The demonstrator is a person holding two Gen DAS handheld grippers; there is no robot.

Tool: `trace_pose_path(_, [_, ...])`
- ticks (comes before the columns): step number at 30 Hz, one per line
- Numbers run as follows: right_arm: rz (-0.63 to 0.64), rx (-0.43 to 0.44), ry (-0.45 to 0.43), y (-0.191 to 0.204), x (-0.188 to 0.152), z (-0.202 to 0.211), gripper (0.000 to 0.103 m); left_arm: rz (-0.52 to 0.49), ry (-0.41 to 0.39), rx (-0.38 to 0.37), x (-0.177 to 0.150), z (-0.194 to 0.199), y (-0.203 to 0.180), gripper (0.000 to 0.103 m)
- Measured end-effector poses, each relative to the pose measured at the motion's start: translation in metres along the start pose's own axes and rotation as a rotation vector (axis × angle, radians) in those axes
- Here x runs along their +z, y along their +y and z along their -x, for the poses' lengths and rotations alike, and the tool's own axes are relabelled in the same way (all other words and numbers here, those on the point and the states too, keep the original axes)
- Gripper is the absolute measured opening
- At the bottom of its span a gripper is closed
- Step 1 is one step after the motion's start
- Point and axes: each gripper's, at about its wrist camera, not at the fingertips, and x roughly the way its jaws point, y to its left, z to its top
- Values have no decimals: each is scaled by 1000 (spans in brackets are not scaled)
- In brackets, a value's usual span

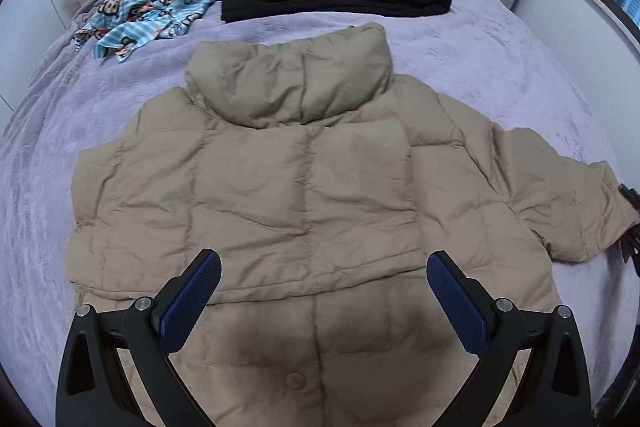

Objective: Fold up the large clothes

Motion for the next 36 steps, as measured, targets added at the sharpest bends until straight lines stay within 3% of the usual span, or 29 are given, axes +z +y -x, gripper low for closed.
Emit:
trace_pose_path(5, [321, 29, 84, 94, -57, -28, 12, 65, -51, 68, 1, 8, 54, 103])
trace_pose_path(11, [781, 29, 231, 192, -188, -94, 12, 128, -66, 110, -5, 3, 111, 103])
trace_pose_path(16, [1014, -4, 400, 208, -307, -158, 12, 181, -54, 125, -17, -4, 147, 103])
trace_pose_path(20, [1140, -126, 520, 178, -378, -204, 12, 221, -44, 126, -25, -10, 166, 103])
trace_pose_path(23, [1110, -223, 559, 140, -388, -226, 12, 226, -48, 117, -28, -13, 174, 103])
trace_pose_path(30, [913, -308, 603, 99, -360, -245, 16, 215, -40, 62, -23, -26, 163, 103])
trace_pose_path(31, [893, -301, 610, 100, -357, -244, 27, 212, -37, 52, -20, -28, 160, 103])
trace_pose_path(32, [873, -292, 614, 101, -355, -241, 47, 211, -35, 41, -18, -30, 157, 103])
trace_pose_path(34, [826, -244, 613, 108, -348, -229, 75, 213, -33, 9, -12, -33, 152, 103])
trace_pose_path(36, [819, -214, 556, 118, -341, -209, 76, 222, -37, -26, -5, -36, 150, 103])
